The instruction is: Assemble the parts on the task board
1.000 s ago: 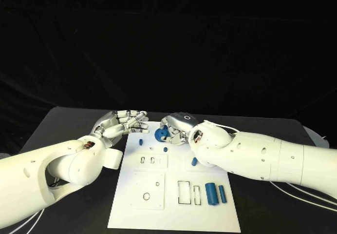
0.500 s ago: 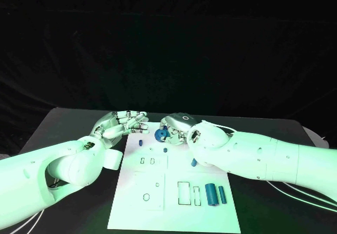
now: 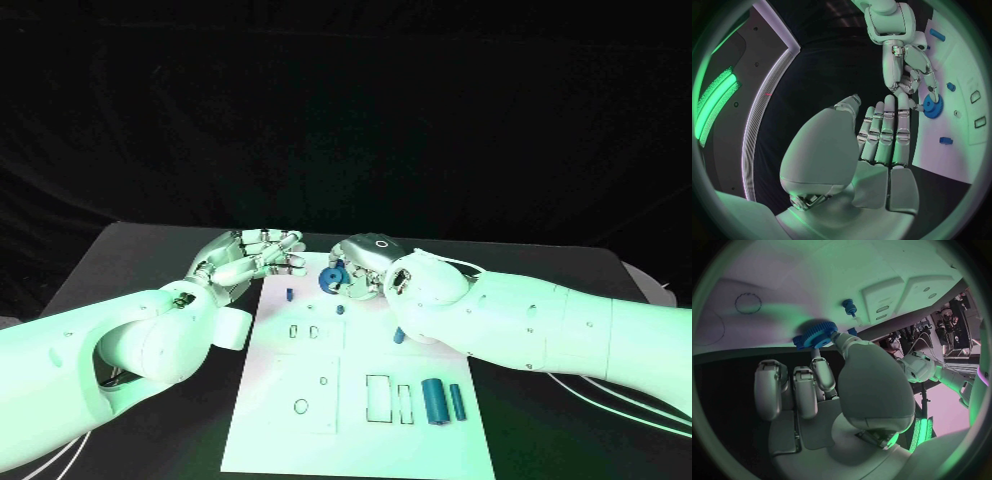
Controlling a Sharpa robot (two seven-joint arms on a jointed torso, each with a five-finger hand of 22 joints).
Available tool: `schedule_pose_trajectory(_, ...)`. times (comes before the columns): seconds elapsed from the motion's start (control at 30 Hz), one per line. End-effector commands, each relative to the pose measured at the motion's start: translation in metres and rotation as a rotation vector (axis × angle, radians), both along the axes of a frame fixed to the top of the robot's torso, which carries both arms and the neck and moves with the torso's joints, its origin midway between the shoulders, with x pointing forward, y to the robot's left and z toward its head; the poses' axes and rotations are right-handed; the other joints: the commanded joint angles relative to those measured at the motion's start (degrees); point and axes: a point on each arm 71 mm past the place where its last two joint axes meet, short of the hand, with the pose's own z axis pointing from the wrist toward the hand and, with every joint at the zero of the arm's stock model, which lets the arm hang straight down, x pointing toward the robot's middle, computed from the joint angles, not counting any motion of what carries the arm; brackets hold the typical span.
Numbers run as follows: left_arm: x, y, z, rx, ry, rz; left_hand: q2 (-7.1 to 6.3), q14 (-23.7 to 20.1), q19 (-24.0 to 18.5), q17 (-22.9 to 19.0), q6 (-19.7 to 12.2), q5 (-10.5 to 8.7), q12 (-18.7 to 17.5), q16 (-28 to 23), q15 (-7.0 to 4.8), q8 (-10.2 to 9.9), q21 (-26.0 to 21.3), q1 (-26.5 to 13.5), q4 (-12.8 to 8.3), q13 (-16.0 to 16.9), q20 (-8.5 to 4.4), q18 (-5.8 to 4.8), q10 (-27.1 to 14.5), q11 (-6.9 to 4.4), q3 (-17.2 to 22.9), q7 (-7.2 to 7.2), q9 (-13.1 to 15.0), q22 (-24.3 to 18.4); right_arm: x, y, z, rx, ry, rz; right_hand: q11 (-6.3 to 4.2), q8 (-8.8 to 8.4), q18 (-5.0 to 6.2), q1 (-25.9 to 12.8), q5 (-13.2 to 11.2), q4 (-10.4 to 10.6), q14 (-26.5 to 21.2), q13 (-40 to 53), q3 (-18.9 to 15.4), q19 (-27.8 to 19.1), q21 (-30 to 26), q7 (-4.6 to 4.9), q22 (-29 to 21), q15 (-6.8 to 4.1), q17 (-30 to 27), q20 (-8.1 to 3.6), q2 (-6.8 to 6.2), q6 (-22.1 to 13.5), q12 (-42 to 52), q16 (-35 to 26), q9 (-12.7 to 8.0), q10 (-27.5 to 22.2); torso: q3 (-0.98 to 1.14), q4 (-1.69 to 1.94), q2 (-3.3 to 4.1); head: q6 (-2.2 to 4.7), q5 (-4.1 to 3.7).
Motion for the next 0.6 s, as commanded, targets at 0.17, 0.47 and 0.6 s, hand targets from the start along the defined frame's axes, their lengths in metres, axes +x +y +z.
schedule_pose_trajectory(0.17,-0.0001,-0.0013,0.0018,-0.005,-0.002,-0.015,-0.22,-0.25,0.01,0.06,-0.43,-0.24,-0.3,0.18,0.01,-0.26,0.38,-0.51,-0.01,-0.07,-0.14,0.65,-0.05,0.38,0.41,0.46,-0.07,0.05,0.0003,-0.0005,-0.0059,-0.012,0.087,-0.001,0.41,-0.31,-0.77,-1.81,-0.78,0.07,5.33,0.46,-1.57,0.06,-0.15,-0.16,5.6,0.44,12.59,0.51,-0.36,-0.06,0.18,0.19,-0.12,0.35,0.01,-0.05,0.0,0.06,0.07)
schedule_pose_trajectory(0.47,-0.0001,-0.001,0.0014,-0.001,0.003,-0.015,-0.25,-0.31,-0.04,0.12,-0.53,-0.24,-0.4,0.18,0.05,-0.32,0.47,-0.49,-0.04,-0.08,-0.13,0.64,-0.16,0.44,0.49,0.52,-0.09,0.09,0.0025,-0.0046,-0.0085,-0.002,0.129,-0.02,0.32,-0.18,-0.82,-2.14,-0.29,0.02,5.37,0.9,-1.86,0.22,0.01,-0.27,5.82,0.38,12.79,0.51,0.09,0.42,0.58,0.25,-0.03,0.71,0.03,-0.02,0.03,-0.04,0.03)
schedule_pose_trajectory(0.6,-0.0001,-0.0008,0.0013,0.0,0.004,-0.013,-0.24,-0.36,-0.08,0.15,-0.6,-0.22,-0.46,0.17,0.07,-0.35,0.51,-0.46,-0.06,-0.09,-0.13,0.64,-0.23,0.47,0.56,0.56,-0.11,0.12,0.0039,-0.0064,-0.0091,-0.004,0.134,-0.029,0.31,-0.22,-0.81,-2.19,-0.07,0.01,5.4,0.84,-1.87,0.21,0.0,-0.27,5.83,0.37,12.91,0.5,0.27,0.42,0.54,0.28,-0.04,0.67,0.05,-0.03,0.04,0.18,0.06)
